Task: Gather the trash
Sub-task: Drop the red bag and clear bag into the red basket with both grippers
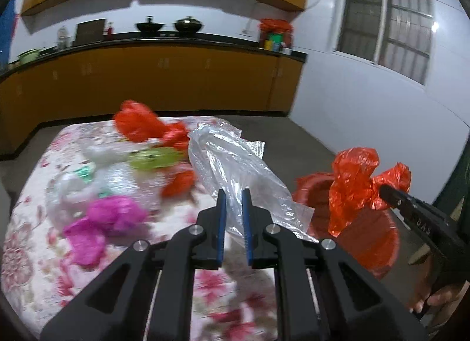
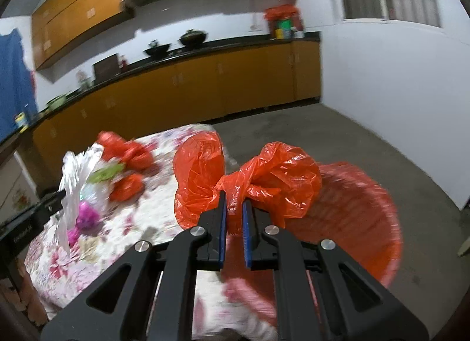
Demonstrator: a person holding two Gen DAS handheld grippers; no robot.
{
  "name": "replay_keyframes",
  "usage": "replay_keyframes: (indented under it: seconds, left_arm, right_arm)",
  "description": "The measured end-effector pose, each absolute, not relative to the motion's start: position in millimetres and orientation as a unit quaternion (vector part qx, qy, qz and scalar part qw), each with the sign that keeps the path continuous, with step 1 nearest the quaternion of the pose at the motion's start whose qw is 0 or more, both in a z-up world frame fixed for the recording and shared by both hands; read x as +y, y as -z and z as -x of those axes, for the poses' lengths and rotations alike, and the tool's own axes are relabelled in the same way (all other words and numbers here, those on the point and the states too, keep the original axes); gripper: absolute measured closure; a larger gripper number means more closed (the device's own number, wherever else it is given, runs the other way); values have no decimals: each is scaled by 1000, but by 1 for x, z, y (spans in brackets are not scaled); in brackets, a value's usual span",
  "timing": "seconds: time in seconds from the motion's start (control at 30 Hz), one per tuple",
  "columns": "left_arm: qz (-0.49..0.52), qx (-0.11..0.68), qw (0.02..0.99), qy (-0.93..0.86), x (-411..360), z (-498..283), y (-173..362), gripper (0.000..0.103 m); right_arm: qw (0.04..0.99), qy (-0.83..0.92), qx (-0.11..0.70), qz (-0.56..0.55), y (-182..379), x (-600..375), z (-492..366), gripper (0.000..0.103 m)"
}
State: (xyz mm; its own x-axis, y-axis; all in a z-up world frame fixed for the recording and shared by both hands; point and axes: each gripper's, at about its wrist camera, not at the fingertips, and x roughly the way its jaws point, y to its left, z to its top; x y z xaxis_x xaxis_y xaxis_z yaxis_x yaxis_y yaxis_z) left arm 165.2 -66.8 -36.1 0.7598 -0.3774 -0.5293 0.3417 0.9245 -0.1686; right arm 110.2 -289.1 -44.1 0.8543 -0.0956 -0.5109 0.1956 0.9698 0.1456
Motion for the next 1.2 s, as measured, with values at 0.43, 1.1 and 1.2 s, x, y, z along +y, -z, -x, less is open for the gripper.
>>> replay_keyframes:
  seconds: [0.43, 1.1, 1.2]
  left_arm:
    - [7, 304, 905, 298, -171, -174, 49, 91]
    - [-1, 347, 881, 321, -211, -188, 82, 69]
    - [-1, 343, 889, 303, -198, -188, 83, 65]
  right_arm:
    - [946, 157, 253, -131, 49, -352, -85, 93]
    - [936, 160, 268, -163, 58, -381, -91, 73]
    - [937, 165, 267, -156, 56, -381, -91, 73]
